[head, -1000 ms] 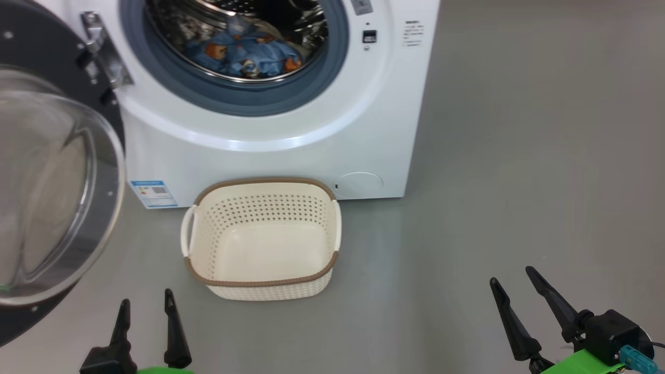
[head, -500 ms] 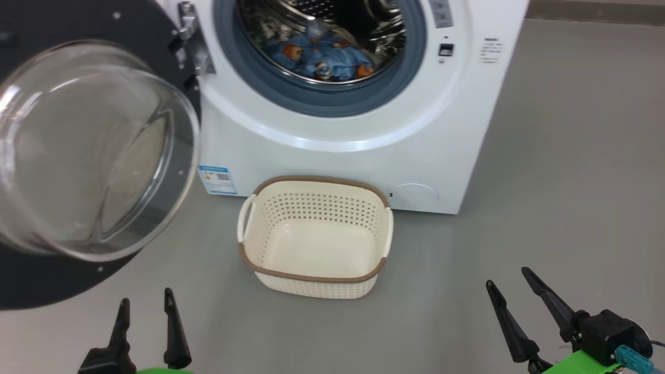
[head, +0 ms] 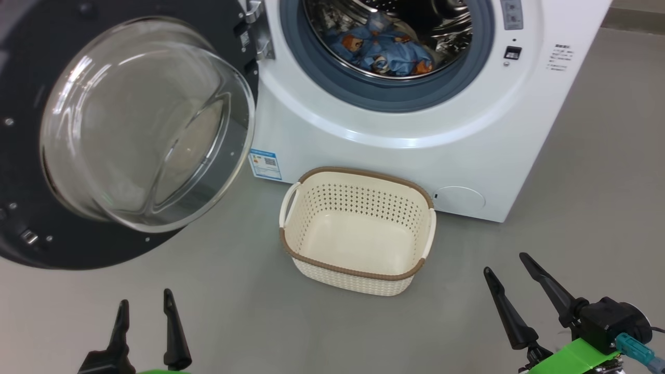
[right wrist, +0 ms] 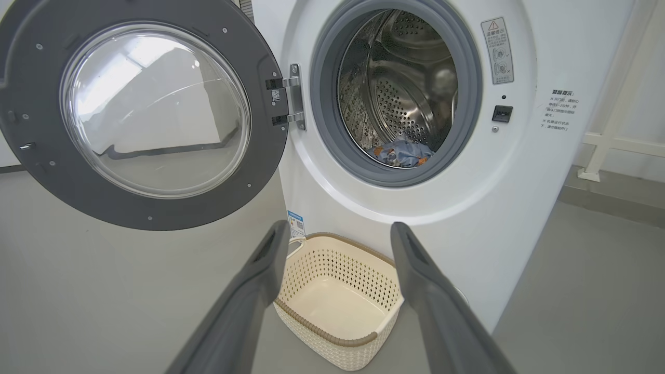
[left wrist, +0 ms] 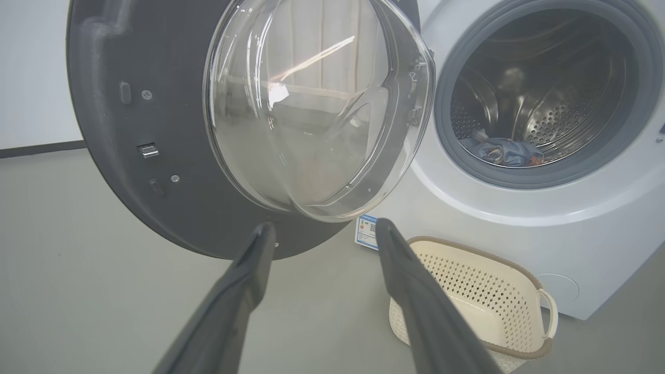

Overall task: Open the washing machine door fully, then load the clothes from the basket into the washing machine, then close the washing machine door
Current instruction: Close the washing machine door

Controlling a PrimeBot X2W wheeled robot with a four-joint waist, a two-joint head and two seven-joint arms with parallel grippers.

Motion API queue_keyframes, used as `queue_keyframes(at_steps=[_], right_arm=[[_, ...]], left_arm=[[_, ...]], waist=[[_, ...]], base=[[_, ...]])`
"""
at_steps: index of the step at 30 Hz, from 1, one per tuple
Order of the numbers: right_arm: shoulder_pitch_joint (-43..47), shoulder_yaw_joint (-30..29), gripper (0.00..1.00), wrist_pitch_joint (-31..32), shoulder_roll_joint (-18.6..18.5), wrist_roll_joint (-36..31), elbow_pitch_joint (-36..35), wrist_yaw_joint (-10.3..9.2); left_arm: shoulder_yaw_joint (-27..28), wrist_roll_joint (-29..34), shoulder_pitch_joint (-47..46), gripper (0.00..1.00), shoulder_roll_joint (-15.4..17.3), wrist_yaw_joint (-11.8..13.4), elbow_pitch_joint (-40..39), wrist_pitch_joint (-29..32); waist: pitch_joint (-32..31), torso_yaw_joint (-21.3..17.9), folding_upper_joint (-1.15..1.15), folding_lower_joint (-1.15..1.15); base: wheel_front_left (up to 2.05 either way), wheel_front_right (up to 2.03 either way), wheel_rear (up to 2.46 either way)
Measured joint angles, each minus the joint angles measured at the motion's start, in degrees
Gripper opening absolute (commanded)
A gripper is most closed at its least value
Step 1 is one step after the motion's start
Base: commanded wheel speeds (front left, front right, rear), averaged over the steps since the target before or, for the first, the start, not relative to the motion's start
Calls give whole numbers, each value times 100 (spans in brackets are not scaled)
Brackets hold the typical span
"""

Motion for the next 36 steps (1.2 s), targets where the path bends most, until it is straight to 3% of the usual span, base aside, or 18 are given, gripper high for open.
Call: queue_keyframes(at_steps=[36], right_arm=[[-27, -32, 100, 0, -141, -48, -30, 0]], left_arm=[[-60, -180, 27, 100, 0, 144, -136, 0]], waist=[[124, 772, 0, 0]], base=[[0, 0, 0]])
